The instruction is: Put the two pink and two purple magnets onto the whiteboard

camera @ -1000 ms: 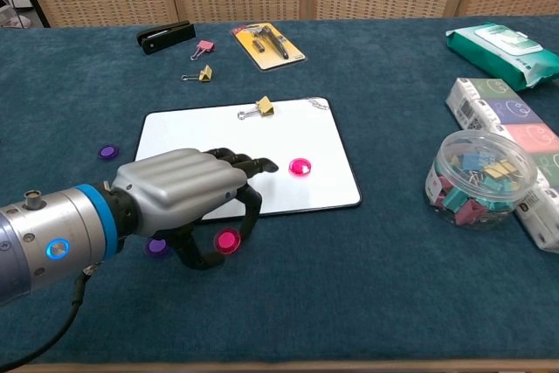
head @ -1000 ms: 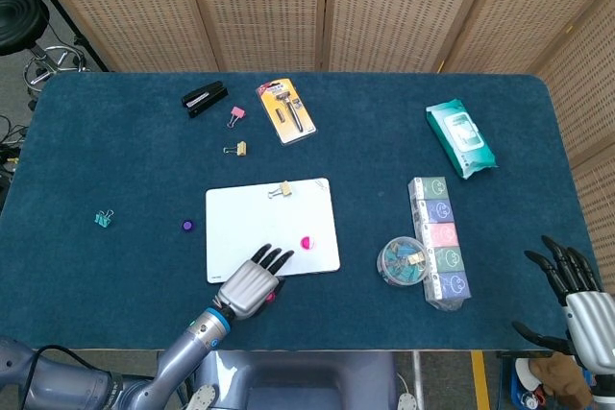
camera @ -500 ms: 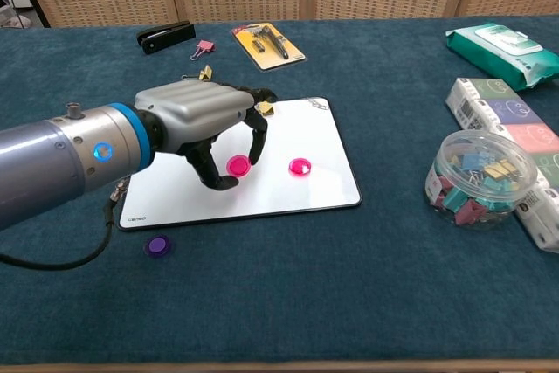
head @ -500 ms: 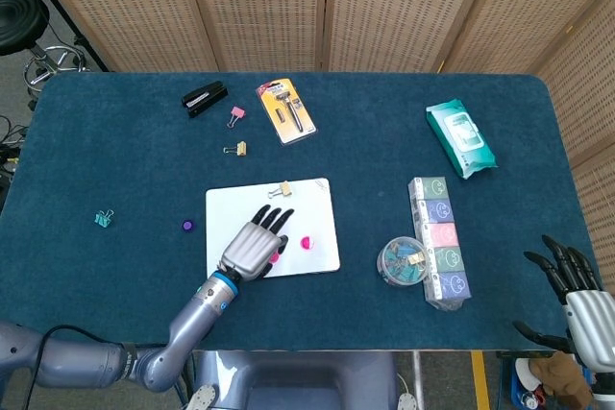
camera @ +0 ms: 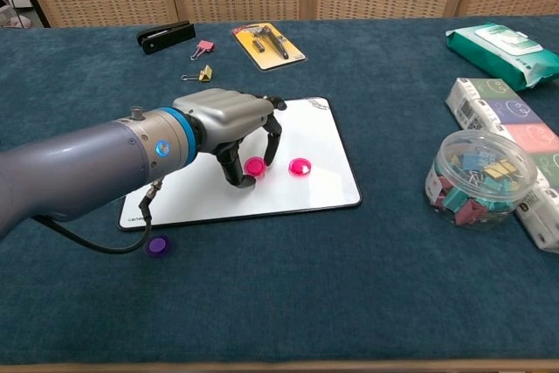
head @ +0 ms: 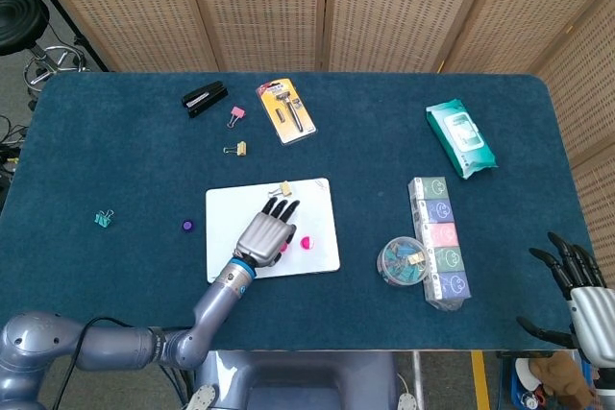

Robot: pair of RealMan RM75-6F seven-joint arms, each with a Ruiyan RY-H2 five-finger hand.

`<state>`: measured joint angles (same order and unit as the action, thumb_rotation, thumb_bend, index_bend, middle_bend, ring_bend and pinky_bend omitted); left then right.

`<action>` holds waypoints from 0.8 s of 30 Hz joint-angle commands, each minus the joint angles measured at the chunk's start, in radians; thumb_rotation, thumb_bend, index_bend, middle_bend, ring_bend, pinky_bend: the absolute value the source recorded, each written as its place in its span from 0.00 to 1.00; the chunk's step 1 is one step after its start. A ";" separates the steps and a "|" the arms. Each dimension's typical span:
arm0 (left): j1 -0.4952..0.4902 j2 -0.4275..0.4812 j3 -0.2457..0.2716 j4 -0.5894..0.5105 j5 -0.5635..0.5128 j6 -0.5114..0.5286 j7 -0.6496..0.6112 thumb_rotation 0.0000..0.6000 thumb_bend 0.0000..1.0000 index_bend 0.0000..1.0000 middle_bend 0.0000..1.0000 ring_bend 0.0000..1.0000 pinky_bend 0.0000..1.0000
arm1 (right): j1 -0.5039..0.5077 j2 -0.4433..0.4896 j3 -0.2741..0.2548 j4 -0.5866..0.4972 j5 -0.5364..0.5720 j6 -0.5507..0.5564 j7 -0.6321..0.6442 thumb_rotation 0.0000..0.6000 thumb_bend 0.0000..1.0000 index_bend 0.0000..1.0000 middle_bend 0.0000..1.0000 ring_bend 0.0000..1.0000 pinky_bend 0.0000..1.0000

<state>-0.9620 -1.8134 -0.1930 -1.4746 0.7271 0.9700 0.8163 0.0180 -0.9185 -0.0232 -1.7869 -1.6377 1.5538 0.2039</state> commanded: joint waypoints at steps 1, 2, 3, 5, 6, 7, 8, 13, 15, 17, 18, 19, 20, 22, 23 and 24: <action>-0.008 -0.010 0.000 0.016 -0.003 0.005 0.000 1.00 0.34 0.57 0.00 0.00 0.00 | 0.000 0.001 0.001 0.003 0.003 -0.002 0.003 1.00 0.03 0.15 0.00 0.00 0.00; -0.010 -0.013 -0.001 0.020 -0.003 0.009 0.000 1.00 0.34 0.57 0.00 0.00 0.00 | 0.000 0.001 0.001 0.004 0.005 -0.004 0.004 1.00 0.03 0.15 0.00 0.00 0.00; -0.011 -0.017 -0.002 0.023 -0.005 0.012 -0.001 1.00 0.34 0.57 0.00 0.00 0.00 | 0.000 0.002 0.002 0.004 0.006 -0.005 0.007 1.00 0.03 0.15 0.00 0.00 0.00; -0.015 -0.020 -0.001 0.024 -0.011 0.016 0.003 1.00 0.34 0.57 0.00 0.00 0.00 | 0.001 0.003 0.003 0.006 0.007 -0.005 0.013 1.00 0.02 0.15 0.00 0.00 0.00; -0.016 -0.021 0.001 0.026 -0.011 0.022 0.008 1.00 0.34 0.57 0.00 0.00 0.00 | 0.001 0.003 0.004 0.007 0.008 -0.005 0.014 1.00 0.02 0.15 0.00 0.00 0.00; -0.017 -0.022 0.002 0.026 -0.012 0.025 0.011 1.00 0.34 0.57 0.00 0.00 0.00 | 0.001 0.003 0.004 0.007 0.008 -0.005 0.015 1.00 0.03 0.15 0.00 0.00 0.00; -0.018 -0.024 0.004 0.027 -0.015 0.029 0.015 1.00 0.34 0.57 0.00 0.00 0.00 | 0.001 0.004 0.004 0.007 0.007 -0.005 0.016 1.00 0.03 0.15 0.00 0.00 0.00; -0.024 -0.022 0.015 0.008 -0.043 0.059 0.059 1.00 0.32 0.52 0.00 0.00 0.00 | -0.001 0.007 0.006 0.006 0.004 -0.001 0.022 1.00 0.02 0.15 0.00 0.00 0.00; -0.026 -0.018 0.014 -0.007 -0.064 0.061 0.069 1.00 0.31 0.49 0.00 0.00 0.00 | -0.002 0.007 0.006 0.006 0.003 -0.001 0.023 1.00 0.02 0.15 0.00 0.00 0.00; -0.029 -0.013 0.015 -0.017 -0.078 0.067 0.081 1.00 0.31 0.47 0.00 0.00 0.00 | -0.002 0.007 0.006 0.005 0.002 -0.001 0.024 1.00 0.02 0.15 0.00 0.00 0.00; -0.030 -0.011 0.015 -0.022 -0.083 0.068 0.085 1.00 0.31 0.46 0.00 0.00 0.00 | -0.002 0.007 0.006 0.005 0.001 -0.002 0.023 1.00 0.02 0.15 0.00 0.00 0.00; -0.031 -0.007 0.014 -0.030 -0.091 0.068 0.086 1.00 0.30 0.46 0.00 0.00 0.00 | -0.003 0.007 0.005 0.006 0.001 -0.002 0.022 1.00 0.03 0.15 0.00 0.00 0.00; -0.033 0.000 0.015 -0.039 -0.103 0.068 0.092 1.00 0.30 0.45 0.00 0.00 0.00 | -0.003 0.007 0.006 0.004 0.001 -0.002 0.021 1.00 0.03 0.15 0.00 0.00 0.00; -0.036 0.008 0.014 -0.051 -0.118 0.070 0.100 1.00 0.30 0.42 0.00 0.00 0.00 | -0.003 0.007 0.006 0.004 0.001 -0.002 0.021 1.00 0.03 0.15 0.00 0.00 0.00; -0.037 0.013 0.013 -0.059 -0.123 0.071 0.101 1.00 0.30 0.41 0.00 0.00 0.00 | -0.003 0.007 0.006 0.004 0.000 -0.001 0.021 1.00 0.02 0.15 0.00 0.00 0.00; -0.037 0.018 0.011 -0.065 -0.125 0.073 0.099 1.00 0.30 0.39 0.00 0.00 0.00 | -0.003 0.007 0.006 0.004 -0.001 -0.001 0.021 1.00 0.02 0.15 0.00 0.00 0.00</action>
<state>-0.9966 -1.8036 -0.1799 -1.5305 0.6095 1.0402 0.9129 0.0148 -0.9114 -0.0174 -1.7831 -1.6389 1.5526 0.2248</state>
